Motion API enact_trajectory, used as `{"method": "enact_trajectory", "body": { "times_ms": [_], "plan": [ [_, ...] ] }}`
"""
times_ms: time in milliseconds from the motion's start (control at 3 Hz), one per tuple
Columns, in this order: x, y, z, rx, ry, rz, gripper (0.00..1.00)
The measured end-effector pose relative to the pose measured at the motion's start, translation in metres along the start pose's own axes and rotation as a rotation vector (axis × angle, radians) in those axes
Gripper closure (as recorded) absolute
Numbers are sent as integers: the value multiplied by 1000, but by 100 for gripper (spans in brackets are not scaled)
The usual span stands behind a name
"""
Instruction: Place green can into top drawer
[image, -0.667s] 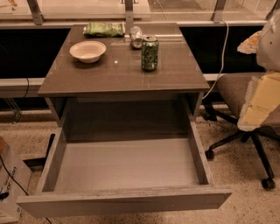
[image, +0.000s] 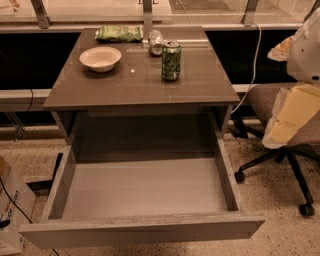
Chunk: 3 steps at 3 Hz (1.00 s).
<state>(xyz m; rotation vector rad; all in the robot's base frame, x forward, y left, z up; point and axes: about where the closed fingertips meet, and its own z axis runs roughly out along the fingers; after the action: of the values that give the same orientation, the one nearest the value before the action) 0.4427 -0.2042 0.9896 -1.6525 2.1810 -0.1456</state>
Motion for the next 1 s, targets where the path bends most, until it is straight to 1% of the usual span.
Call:
{"method": "enact_trajectory", "body": {
  "times_ms": [333, 667, 1000],
  "plan": [
    [-20, -8, 21, 16, -95, 8, 0],
    [-56, -39, 44, 56, -258, 34, 0],
    [-77, -65, 55, 79, -353, 54, 0]
  ]
}}
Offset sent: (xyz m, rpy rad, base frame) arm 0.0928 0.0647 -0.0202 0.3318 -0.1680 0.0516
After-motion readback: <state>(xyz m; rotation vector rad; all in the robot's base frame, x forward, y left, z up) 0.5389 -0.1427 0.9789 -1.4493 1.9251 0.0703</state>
